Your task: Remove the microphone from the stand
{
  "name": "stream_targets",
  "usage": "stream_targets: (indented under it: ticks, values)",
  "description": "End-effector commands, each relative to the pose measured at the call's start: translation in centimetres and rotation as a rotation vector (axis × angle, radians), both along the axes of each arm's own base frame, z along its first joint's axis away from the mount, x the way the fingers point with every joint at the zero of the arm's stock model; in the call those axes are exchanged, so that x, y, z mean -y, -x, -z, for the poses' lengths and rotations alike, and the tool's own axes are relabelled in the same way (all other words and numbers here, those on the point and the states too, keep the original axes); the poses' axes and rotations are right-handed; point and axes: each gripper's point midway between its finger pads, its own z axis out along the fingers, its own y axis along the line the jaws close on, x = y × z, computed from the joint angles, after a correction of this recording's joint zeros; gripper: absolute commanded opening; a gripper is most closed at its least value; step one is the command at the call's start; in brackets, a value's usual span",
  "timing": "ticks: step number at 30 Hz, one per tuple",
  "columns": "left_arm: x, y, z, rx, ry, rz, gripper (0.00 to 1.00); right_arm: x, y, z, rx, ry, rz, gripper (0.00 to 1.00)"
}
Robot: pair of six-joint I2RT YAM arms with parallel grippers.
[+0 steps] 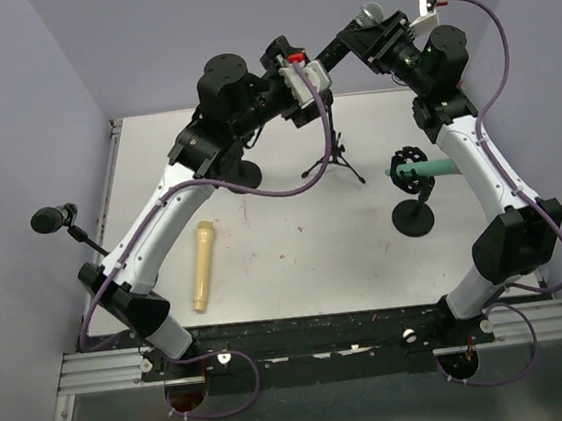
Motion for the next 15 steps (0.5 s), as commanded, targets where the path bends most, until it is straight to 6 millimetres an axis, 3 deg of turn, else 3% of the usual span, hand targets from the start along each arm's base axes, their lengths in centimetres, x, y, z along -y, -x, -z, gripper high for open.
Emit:
stream_targets:
  ticks: [1,3,5,9,15]
  values:
    - [2.5,-3.8,-1.0,0.055,-0.027,-0.097,0.9,-0.5,1.7,-2.5,0.082,-0.008,-0.033,0.01]
    - [3.5,-4.8,-1.7,0.043,-0.021,-0.103,0.89,-0.3,1.6,-3.0,0.098,-0.006,-0.026,0.0]
    - [4.5,-5.6,-1.0,0.029,-0.04,-0.095,0.88,-0.4,1.8,-3.4,0.117,-0.001,-0.027,0.0]
    - [5.3,-6.6,2.1,-0.01,-0.127,-0.096,0.81,0.0,1.9,-3.7,0.136,0.008,-0.016,0.01]
    - [4.8,-7.9,5.5,-0.049,-0.213,-0.151,0.78,1.7,0.9,-3.8,0.133,0.011,0.022,0.01]
